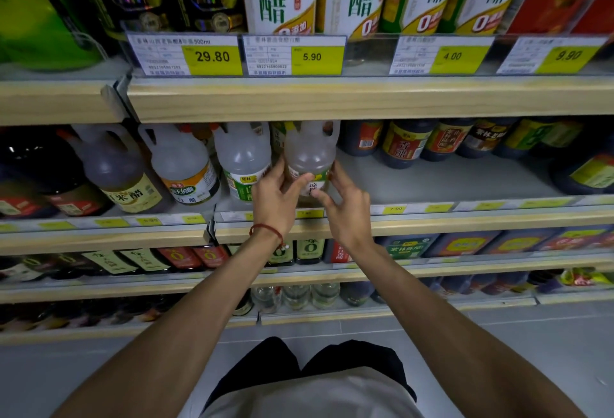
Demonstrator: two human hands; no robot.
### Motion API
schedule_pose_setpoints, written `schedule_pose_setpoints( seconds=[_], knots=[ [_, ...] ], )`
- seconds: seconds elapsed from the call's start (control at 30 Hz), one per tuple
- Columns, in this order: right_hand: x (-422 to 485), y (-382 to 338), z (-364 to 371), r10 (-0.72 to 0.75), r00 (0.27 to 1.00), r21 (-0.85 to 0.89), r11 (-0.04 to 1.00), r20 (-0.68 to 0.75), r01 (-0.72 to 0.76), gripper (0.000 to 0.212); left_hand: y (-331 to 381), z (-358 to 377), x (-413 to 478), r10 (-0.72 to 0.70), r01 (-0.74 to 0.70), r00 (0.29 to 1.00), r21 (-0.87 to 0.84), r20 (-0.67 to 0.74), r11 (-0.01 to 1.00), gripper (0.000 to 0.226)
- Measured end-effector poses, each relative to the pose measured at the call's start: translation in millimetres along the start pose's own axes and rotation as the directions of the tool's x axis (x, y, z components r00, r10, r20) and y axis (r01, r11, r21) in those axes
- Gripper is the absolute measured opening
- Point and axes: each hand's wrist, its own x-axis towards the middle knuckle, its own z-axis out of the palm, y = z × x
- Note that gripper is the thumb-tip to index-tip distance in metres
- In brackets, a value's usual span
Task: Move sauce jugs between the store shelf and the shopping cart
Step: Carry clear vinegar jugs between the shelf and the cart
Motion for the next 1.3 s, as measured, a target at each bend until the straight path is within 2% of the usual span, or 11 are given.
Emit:
schedule_pose_setpoints(
  seconds=[0.23, 0.33, 0.5, 0.6, 0.67, 0.8, 0.93, 1.03, 1.17, 1.3],
  knots=[
    [-2, -2, -8, 0.035, 0.992, -0.086, 0.996, 0.120, -0.024, 0.089, 8, -5, 3, -0.025, 0.016, 0.997, 0.121, 0.076, 0.992, 0.048],
    [-2, -6, -15, 0.080, 0.974, -0.105, 0.993, 0.211, -0.058, 0.095, 11, -4, -1, -0.041, 0.031, 0.997, 0.152, 0.063, 0.988, 0.052],
    [-10, -17, -23, 0.090, 0.970, -0.127, 0.990, 0.225, -0.062, 0.085, 18, -12, -7, -0.169, 0.157, 0.979, 0.113, 0.111, 0.981, 0.047],
    [-10, -25, -28, 0.124, 0.949, -0.135, 0.987, 0.289, -0.088, 0.091, 31, -14, -10, -0.233, 0.214, 0.961, 0.133, 0.148, 0.968, 0.040],
    [-4, -26, -30, 0.134, 0.937, -0.124, 0.987, 0.323, -0.099, 0.095, 34, -15, -9, -0.268, 0.251, 0.955, 0.138, 0.126, 0.958, 0.038],
    [-3, -25, -31, 0.131, 0.907, -0.135, 0.987, 0.401, -0.083, 0.100, 29, -17, -11, -0.279, 0.254, 0.954, 0.194, 0.109, 0.947, 0.058],
    [-4, -28, -28, 0.145, 0.881, -0.095, 0.989, 0.450, -0.114, 0.109, 37, -21, -15, -0.307, 0.269, 0.944, 0.252, 0.123, 0.930, 0.067],
    [3, -27, -23, 0.169, 0.870, -0.113, 0.985, 0.463, -0.131, 0.114, 39, -18, -13, -0.331, 0.295, 0.939, 0.270, 0.099, 0.917, 0.062],
    [10, -20, -18, 0.136, 0.870, -0.125, 0.988, 0.474, -0.086, 0.123, 45, -6, -11, -0.329, 0.300, 0.943, 0.298, 0.051, 0.906, 0.065],
    [11, -17, -19, 0.106, 0.865, -0.139, 0.989, 0.491, -0.042, 0.122, 34, -2, -8, -0.359, 0.337, 0.933, 0.262, 0.040, 0.904, 0.083]
  ],
)
